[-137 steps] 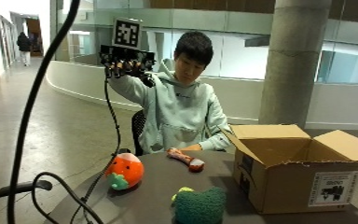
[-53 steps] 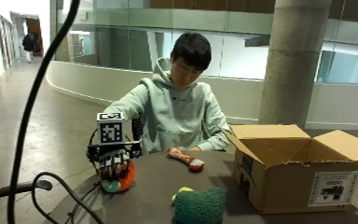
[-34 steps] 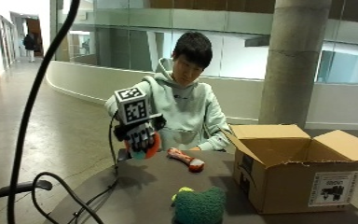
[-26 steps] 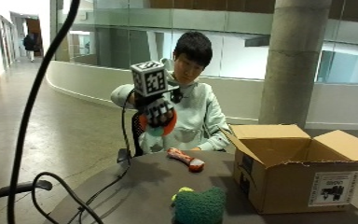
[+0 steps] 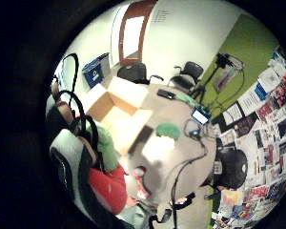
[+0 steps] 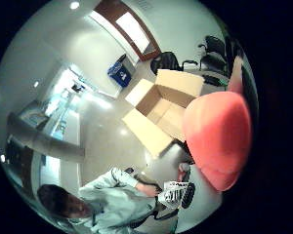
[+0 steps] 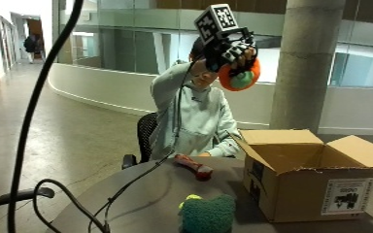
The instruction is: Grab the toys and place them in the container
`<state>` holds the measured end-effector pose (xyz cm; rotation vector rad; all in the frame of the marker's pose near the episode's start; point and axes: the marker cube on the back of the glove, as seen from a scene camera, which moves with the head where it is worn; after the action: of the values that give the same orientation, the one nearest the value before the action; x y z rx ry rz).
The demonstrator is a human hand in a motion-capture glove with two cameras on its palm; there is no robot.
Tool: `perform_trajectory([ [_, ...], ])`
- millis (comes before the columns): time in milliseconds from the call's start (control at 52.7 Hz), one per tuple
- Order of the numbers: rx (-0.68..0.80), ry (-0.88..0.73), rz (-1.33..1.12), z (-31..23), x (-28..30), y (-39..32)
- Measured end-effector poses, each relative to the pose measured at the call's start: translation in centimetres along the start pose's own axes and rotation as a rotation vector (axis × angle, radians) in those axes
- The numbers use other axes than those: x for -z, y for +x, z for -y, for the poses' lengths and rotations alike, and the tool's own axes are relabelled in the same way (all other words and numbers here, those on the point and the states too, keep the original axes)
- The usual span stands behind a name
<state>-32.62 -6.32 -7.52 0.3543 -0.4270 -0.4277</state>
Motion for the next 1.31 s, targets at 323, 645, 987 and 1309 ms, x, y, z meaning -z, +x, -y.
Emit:
perform_trajectory([
  [323, 0.055, -0.204, 0.074, 4.6, -9.0, -6.3],
  [645, 0.069, -0.191, 0.042, 3.6, -7.8, -5.1],
  [987, -0.015, -0.142, -0.029, -0.5, -4.3, 3.7],
  [1309, -0.139, -0.386, -0.026, -4.7, -9.4, 17.3],
])
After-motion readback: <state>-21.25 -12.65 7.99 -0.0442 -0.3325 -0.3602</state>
